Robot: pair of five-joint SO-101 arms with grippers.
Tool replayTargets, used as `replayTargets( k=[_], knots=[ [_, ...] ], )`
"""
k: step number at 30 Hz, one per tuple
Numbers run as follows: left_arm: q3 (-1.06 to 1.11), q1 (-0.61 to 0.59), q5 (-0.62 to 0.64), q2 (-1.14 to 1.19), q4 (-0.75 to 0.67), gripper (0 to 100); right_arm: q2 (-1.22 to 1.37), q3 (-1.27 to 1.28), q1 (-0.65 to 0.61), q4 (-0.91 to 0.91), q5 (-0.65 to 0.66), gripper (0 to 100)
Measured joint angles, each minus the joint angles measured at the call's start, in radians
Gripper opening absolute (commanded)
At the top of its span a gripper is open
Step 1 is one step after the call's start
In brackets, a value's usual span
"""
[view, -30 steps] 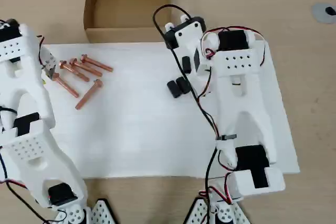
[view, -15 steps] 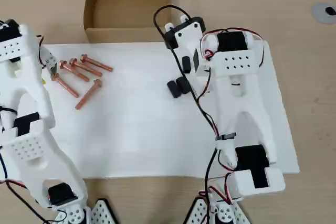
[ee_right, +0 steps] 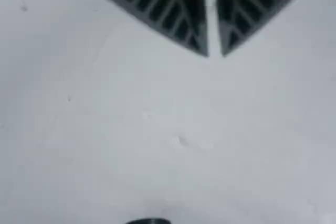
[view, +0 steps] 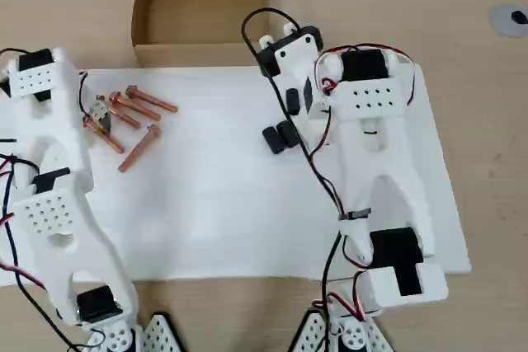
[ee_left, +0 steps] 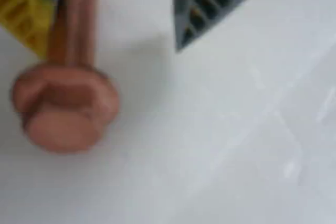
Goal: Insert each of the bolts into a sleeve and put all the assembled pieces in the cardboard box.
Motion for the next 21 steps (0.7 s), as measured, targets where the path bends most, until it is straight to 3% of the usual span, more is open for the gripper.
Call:
replayTargets(
  k=[18, 21],
  knots=[
    [0.002, 0.0, 0.003, 0.008, -0.114, 17, 0.0, 0.0, 0.0, -0.011, 0.0, 1.2],
    [0.002, 0.0, 0.023, 0.011, -0.12, 11, 0.0, 0.0, 0.0, -0.011, 0.0, 1.2]
  ],
)
